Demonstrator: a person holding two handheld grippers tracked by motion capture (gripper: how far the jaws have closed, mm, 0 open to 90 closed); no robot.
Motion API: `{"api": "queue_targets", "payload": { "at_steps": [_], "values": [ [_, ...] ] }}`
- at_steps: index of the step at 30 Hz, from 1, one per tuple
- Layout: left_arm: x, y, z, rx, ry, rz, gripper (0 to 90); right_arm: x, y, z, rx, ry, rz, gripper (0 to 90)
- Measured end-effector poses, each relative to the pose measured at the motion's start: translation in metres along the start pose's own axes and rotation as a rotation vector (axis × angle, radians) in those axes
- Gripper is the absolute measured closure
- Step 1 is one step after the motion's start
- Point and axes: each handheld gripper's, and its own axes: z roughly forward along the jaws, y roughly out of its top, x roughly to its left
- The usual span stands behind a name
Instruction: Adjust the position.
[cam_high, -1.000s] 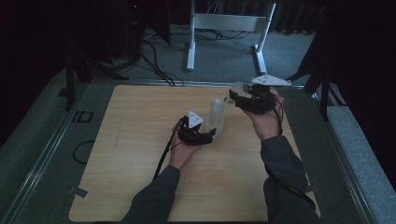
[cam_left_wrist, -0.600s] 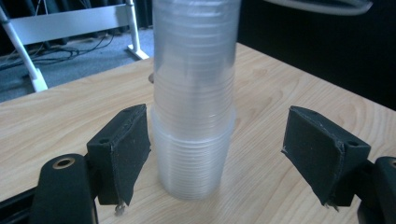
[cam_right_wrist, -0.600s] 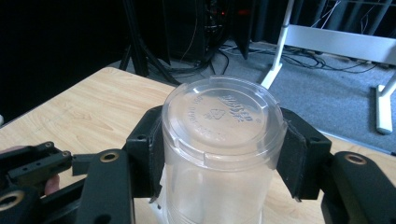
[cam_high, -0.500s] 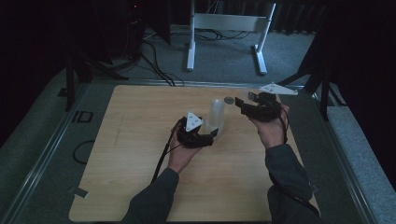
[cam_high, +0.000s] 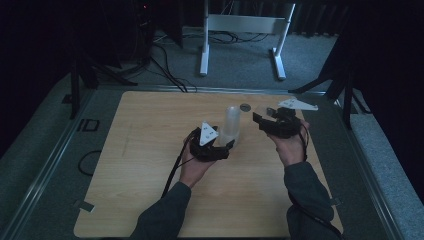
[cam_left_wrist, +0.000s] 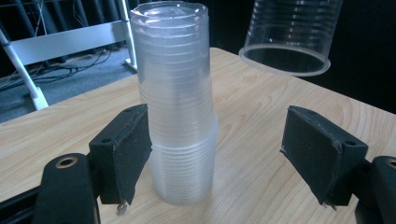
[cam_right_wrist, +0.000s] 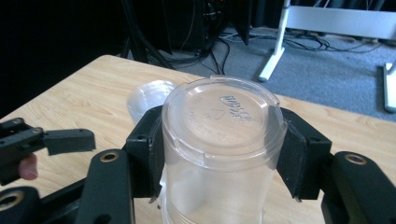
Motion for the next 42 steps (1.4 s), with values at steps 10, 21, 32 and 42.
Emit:
{"api": "queue_targets", "payload": {
  "at_steps": [10,21,32,42],
  "values": [
    [-0.007,0.001,0.002,-0.01,-0.018,0.004,23.6,-0.004,-0.021,0.002,0.03,0.008,0.023,40.7],
    [-0.012,0.003,0.003,-0.014,-0.036,0.008,23.6,-0.011,-0.04,0.004,0.035,0.047,0.102,40.8],
    [-0.02,0.004,0.009,-0.008,-0.068,0.021,23.5,-0.013,-0.059,0.006,0.04,0.092,0.18,40.8],
    [-0.023,0.005,0.011,-0.009,-0.079,0.022,23.5,-0.021,-0.066,0.007,0.041,0.137,0.264,40.8]
  ]
}}
